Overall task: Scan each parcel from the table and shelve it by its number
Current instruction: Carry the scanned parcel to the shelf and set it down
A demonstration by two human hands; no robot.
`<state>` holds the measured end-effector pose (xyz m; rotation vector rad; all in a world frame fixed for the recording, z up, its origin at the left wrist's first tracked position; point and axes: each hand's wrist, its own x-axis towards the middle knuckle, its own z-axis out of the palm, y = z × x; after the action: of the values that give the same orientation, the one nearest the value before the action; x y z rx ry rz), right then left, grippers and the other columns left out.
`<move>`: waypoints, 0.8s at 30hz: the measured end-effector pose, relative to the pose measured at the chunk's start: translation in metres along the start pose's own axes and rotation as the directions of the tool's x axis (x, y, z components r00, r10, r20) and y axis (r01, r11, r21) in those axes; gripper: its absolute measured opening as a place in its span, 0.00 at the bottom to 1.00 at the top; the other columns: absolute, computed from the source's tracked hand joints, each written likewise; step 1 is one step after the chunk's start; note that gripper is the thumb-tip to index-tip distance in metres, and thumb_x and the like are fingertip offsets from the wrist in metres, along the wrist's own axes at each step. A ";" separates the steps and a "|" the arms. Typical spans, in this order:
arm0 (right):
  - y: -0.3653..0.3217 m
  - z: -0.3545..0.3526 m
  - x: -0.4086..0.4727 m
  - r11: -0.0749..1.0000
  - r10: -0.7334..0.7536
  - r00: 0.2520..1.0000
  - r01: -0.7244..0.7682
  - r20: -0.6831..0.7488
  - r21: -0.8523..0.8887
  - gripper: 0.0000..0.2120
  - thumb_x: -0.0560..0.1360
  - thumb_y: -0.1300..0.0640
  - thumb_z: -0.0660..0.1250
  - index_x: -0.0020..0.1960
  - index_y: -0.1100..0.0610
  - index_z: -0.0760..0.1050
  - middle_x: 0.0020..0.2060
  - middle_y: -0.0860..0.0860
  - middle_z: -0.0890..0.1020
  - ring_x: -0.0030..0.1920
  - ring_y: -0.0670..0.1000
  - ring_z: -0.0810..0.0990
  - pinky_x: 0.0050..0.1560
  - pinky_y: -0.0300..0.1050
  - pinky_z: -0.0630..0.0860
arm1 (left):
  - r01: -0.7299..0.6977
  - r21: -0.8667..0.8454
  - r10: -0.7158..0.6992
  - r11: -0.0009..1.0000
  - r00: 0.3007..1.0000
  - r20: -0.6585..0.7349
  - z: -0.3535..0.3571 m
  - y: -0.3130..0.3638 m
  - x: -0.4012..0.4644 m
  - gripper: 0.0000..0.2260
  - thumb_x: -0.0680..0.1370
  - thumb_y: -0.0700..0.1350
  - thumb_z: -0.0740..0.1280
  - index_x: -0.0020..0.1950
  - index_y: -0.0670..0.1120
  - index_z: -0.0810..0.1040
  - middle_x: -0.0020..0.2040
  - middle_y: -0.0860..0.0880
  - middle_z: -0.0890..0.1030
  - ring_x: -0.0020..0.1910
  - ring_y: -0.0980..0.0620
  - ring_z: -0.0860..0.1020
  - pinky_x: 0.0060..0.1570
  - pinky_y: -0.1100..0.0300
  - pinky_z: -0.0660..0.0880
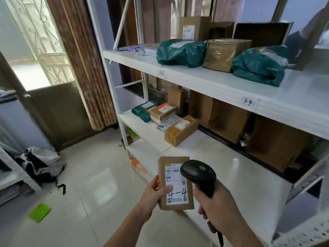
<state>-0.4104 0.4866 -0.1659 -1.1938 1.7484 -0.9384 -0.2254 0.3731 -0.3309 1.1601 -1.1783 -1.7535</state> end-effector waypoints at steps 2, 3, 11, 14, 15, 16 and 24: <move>-0.006 0.001 0.030 0.999 0.024 1.000 -0.024 0.013 0.023 0.05 0.79 0.59 0.67 0.53 0.56 0.74 0.31 0.48 0.80 0.22 0.40 0.78 0.24 0.30 0.71 | 0.022 0.013 -0.022 1.000 1.000 0.012 -0.004 0.008 0.031 0.33 0.70 0.51 0.81 0.73 0.53 0.75 0.63 0.45 0.85 0.60 0.41 0.85 0.66 0.39 0.78; -0.009 0.000 0.044 0.999 0.029 0.999 -0.029 0.017 0.024 0.05 0.79 0.59 0.67 0.54 0.56 0.74 0.31 0.48 0.80 0.23 0.39 0.78 0.24 0.29 0.71 | 0.025 0.019 -0.025 1.000 1.000 0.018 -0.006 0.013 0.045 0.34 0.69 0.52 0.82 0.73 0.53 0.74 0.63 0.45 0.85 0.60 0.41 0.85 0.66 0.39 0.78; -0.023 0.001 0.141 0.997 0.079 0.996 -0.078 -0.045 0.009 0.04 0.79 0.53 0.67 0.51 0.53 0.75 0.29 0.48 0.81 0.24 0.43 0.78 0.28 0.35 0.76 | 0.008 -0.011 -0.008 1.000 1.000 0.007 -0.007 0.055 0.151 0.26 0.75 0.45 0.79 0.70 0.53 0.74 0.58 0.46 0.87 0.55 0.43 0.87 0.58 0.47 0.82; -0.026 0.007 0.171 0.993 0.118 0.989 -0.117 -0.086 0.015 0.04 0.78 0.52 0.68 0.51 0.52 0.75 0.30 0.49 0.81 0.25 0.44 0.79 0.30 0.38 0.78 | 0.025 -0.011 -0.024 1.000 0.999 0.049 -0.011 0.064 0.190 0.22 0.78 0.44 0.75 0.70 0.53 0.74 0.58 0.47 0.87 0.55 0.44 0.87 0.51 0.52 0.84; -0.028 0.010 0.180 0.991 0.134 0.986 -0.132 -0.103 0.027 0.04 0.78 0.53 0.68 0.51 0.52 0.75 0.31 0.50 0.81 0.25 0.44 0.79 0.30 0.38 0.78 | 0.038 -0.008 -0.038 0.999 0.997 0.064 -0.014 0.064 0.204 0.22 0.78 0.44 0.74 0.71 0.54 0.74 0.58 0.47 0.87 0.54 0.44 0.87 0.50 0.52 0.85; -0.029 0.013 0.189 0.988 0.150 0.981 -0.146 -0.123 0.038 0.04 0.78 0.54 0.68 0.51 0.52 0.75 0.31 0.50 0.81 0.25 0.44 0.78 0.30 0.38 0.77 | 0.055 -0.008 -0.055 0.998 0.995 0.078 -0.017 0.065 0.216 0.23 0.78 0.45 0.75 0.71 0.54 0.73 0.58 0.46 0.87 0.54 0.43 0.87 0.49 0.52 0.85; -0.040 0.050 0.247 0.952 0.303 0.902 -0.268 -0.307 0.151 0.03 0.77 0.57 0.68 0.48 0.56 0.75 0.28 0.54 0.79 0.22 0.46 0.76 0.26 0.38 0.73 | 0.204 0.067 -0.214 0.977 0.954 0.210 -0.041 0.057 0.313 0.28 0.73 0.51 0.79 0.70 0.47 0.76 0.57 0.42 0.87 0.54 0.39 0.87 0.46 0.49 0.84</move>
<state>-0.4084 0.2339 -0.2008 -0.7130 2.0395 -1.0780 -0.2890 0.0615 -0.3736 1.1786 -1.2641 -2.0665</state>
